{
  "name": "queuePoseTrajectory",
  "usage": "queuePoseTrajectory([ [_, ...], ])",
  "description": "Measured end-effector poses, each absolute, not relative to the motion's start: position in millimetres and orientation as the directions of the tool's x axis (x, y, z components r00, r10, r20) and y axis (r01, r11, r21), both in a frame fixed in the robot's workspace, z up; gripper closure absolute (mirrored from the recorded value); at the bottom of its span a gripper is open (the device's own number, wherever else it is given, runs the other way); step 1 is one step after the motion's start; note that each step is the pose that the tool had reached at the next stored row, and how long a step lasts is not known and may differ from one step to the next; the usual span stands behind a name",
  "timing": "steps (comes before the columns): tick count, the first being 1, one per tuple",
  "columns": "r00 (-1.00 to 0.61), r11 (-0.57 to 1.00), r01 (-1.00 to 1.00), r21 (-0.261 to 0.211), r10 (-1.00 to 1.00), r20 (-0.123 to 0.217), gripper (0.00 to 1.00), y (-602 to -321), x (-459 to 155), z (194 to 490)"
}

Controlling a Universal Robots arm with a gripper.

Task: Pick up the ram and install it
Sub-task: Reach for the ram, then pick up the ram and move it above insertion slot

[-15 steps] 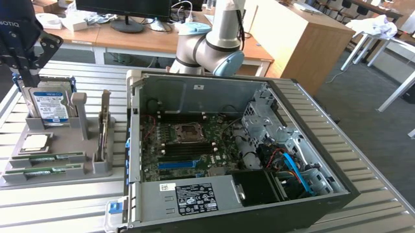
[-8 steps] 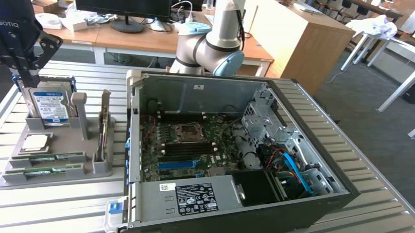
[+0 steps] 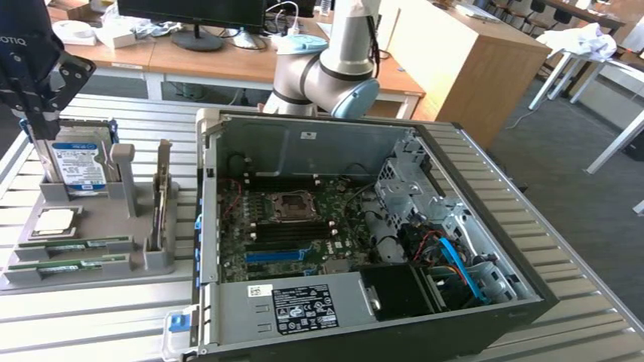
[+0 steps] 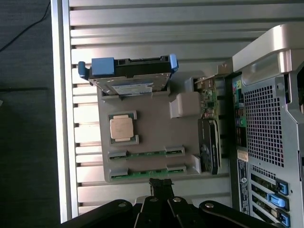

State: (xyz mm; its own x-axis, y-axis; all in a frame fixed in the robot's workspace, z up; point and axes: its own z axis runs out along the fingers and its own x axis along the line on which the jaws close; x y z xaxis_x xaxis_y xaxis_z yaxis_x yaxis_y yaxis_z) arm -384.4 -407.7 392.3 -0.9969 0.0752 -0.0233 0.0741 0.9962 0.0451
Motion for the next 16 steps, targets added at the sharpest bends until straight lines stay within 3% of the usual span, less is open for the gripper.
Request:
queuePoseTrajectory([
  [16, -0.998, 0.997, 0.062, 0.045, 0.063, -0.023, 0.90, -407.8, -384.5, 392.4],
])
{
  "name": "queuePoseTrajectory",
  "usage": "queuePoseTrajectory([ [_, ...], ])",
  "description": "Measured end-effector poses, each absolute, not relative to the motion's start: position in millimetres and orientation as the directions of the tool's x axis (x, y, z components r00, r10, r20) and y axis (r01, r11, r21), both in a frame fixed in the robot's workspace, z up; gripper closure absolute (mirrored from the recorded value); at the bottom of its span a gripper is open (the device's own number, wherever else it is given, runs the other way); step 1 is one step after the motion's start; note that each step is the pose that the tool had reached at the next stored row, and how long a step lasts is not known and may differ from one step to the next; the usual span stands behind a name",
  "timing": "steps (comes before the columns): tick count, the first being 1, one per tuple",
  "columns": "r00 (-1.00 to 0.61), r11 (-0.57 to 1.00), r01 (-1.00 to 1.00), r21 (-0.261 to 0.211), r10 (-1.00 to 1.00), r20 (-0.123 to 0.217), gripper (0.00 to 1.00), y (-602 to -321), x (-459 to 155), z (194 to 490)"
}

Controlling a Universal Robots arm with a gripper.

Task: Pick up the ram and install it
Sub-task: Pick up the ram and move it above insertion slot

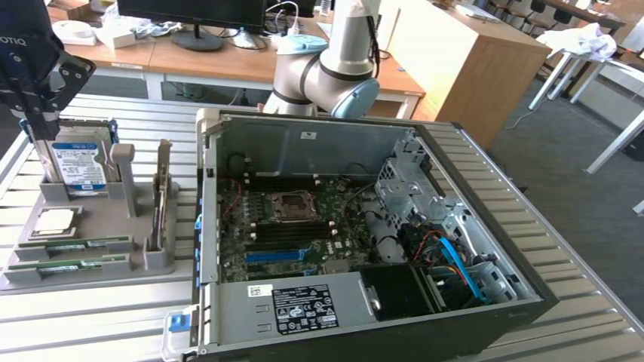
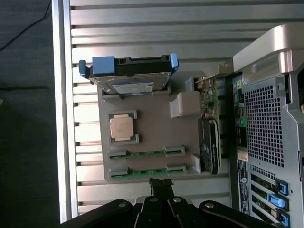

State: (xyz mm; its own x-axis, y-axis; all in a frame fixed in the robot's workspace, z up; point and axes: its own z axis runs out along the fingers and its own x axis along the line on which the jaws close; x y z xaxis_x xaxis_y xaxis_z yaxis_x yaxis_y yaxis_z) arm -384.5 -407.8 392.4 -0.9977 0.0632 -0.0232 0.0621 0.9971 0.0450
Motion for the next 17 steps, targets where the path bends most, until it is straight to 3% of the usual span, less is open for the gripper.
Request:
queuePoseTrajectory([
  [17, -0.986, 0.986, -0.164, 0.044, -0.163, -0.023, 0.90, -407.9, -384.4, 392.1],
])
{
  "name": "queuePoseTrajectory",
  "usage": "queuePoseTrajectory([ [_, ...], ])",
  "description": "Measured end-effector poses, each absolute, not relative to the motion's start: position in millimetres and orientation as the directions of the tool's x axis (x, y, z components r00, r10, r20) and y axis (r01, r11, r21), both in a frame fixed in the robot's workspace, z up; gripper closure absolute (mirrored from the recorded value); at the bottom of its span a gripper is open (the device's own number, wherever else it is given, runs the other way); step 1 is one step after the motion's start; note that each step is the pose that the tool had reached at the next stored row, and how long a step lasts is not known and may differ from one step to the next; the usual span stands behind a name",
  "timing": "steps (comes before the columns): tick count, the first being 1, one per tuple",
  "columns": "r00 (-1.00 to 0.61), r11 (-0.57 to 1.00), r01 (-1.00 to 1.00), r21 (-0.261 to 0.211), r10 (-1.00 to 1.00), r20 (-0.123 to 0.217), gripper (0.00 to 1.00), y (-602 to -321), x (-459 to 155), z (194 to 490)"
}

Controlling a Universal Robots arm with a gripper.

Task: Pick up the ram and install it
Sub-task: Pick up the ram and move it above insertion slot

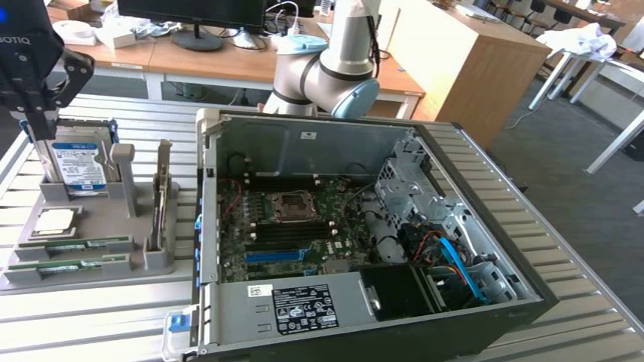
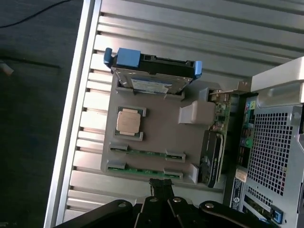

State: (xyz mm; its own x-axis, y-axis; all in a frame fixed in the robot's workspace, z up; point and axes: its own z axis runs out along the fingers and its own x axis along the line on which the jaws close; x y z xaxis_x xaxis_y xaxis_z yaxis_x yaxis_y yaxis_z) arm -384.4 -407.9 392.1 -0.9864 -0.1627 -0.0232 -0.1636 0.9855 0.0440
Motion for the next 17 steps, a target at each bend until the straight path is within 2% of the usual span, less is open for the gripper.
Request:
queuePoseTrajectory([
  [17, -0.907, 0.906, -0.421, 0.043, -0.420, -0.023, 0.90, -407.9, -384.4, 391.6],
])
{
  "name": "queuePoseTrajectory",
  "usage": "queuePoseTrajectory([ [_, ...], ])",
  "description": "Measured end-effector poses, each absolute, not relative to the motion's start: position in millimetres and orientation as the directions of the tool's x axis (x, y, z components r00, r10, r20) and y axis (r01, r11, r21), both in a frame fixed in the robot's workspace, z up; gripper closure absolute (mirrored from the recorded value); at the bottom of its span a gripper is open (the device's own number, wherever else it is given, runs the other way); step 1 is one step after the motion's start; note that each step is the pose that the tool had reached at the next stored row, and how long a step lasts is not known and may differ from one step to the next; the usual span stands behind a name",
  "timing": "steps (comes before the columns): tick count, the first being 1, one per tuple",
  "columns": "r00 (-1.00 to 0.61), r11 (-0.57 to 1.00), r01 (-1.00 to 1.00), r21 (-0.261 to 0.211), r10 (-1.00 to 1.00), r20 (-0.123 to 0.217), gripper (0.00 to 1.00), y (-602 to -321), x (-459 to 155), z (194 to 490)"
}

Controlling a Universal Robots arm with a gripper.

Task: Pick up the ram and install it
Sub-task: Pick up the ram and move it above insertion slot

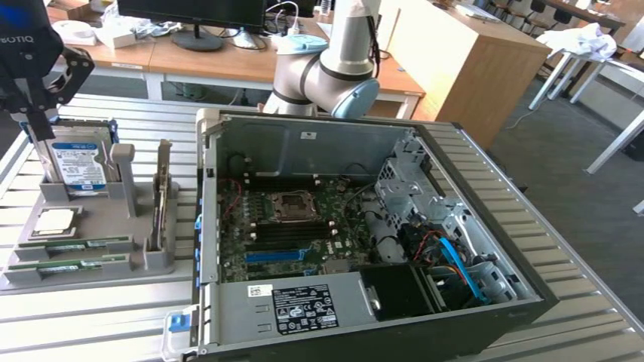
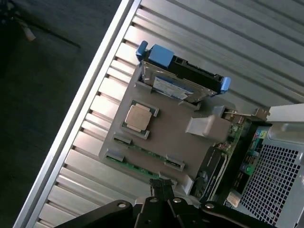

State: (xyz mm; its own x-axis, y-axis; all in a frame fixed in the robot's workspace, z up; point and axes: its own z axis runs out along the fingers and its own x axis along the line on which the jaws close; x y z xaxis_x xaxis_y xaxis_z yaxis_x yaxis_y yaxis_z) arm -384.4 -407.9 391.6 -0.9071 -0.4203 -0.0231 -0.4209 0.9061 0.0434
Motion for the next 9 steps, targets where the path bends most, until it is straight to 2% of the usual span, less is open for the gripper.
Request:
queuePoseTrajectory([
  [9, -0.835, 0.834, -0.550, 0.043, -0.550, -0.023, 0.90, -407.9, -384.4, 391.3],
])
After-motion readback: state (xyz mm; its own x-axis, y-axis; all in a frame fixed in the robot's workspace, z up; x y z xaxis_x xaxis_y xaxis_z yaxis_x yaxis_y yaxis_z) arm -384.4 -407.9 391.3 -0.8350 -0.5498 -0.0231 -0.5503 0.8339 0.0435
